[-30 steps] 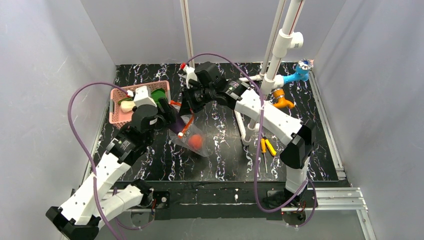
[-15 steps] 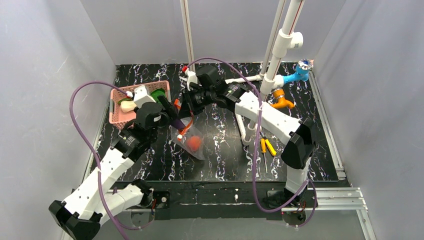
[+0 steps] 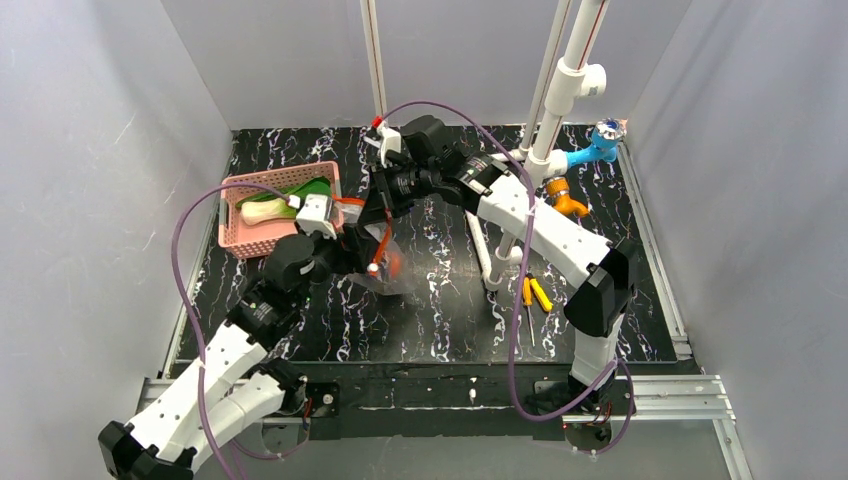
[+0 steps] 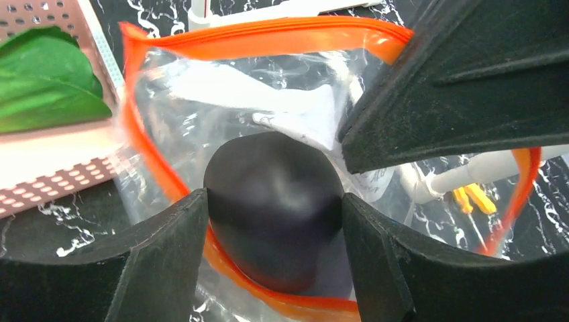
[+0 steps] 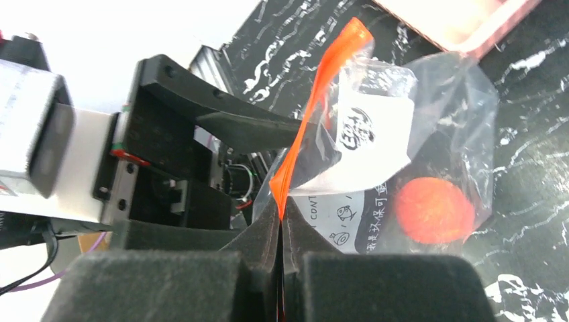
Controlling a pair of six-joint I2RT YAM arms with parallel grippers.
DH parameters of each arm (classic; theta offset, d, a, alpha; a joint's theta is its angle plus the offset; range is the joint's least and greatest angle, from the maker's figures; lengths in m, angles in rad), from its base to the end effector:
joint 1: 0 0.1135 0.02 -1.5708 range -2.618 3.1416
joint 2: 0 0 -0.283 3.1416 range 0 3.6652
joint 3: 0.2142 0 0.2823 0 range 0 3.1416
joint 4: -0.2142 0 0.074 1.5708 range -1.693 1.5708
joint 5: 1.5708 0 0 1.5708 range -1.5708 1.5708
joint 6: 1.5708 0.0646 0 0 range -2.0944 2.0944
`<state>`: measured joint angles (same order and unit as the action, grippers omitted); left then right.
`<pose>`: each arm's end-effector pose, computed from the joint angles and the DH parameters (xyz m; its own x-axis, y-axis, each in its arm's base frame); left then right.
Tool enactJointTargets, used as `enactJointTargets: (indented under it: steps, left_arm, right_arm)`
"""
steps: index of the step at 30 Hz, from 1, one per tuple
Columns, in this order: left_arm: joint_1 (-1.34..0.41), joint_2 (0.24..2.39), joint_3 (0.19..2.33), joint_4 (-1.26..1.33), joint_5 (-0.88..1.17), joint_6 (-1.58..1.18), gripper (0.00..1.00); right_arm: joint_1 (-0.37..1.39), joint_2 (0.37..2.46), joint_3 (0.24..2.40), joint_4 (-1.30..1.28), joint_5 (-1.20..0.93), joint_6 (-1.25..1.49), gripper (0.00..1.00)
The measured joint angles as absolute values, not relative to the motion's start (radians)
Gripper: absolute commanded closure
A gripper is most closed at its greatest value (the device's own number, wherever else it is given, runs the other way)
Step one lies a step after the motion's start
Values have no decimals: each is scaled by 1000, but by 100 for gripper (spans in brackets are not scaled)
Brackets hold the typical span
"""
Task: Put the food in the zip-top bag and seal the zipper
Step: Place the fake vegetable in the zipper food storage bag.
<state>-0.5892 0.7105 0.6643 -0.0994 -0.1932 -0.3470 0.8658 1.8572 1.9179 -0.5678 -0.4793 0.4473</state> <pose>0.1896 -0.1118 0.3253 -0.2452 -0.2375 -0.9399 0.3233 0.8940 -0.3103 0.2925 0.3898 0.3978 -0.6890 -0.2176 -0.6913 -0.7087 0.4016 0.5800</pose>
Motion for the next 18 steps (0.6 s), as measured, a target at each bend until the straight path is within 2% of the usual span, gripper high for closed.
enactJointTargets:
  steps: [1, 2, 3, 5, 7, 8, 15, 18]
  left_arm:
    - [-590, 718, 680, -106, -185, -324, 77]
    - [-590, 727, 699, -120, -185, -312, 54]
    - [-591, 743, 729, -147, -192, -307, 45]
    - [-591, 782, 810, -227, -206, -311, 34]
    - [-591, 825, 915, -324, -221, -338, 8]
    - [-591, 840, 956, -366, -225, -355, 3]
    - [-591, 813, 1086, -569, -194, -465, 2]
    - [-591, 756, 1086, -643, -196, -496, 11]
  right_arm:
    - [866, 1857, 1934, -567, -487, 451, 99]
    - [867, 1857, 1944, -564, -494, 455, 99]
    - [867, 1857, 1951, -560, -499, 459, 99]
    - [867, 1857, 1959, -553, -504, 463, 99]
    - [867, 1857, 1960, -553, -504, 463, 99]
    - [867, 1857, 1960, -553, -503, 461, 99]
    - [866, 1829, 1858, -546, -494, 440, 99]
    - [866, 1823, 1810, -551, -485, 433, 99]
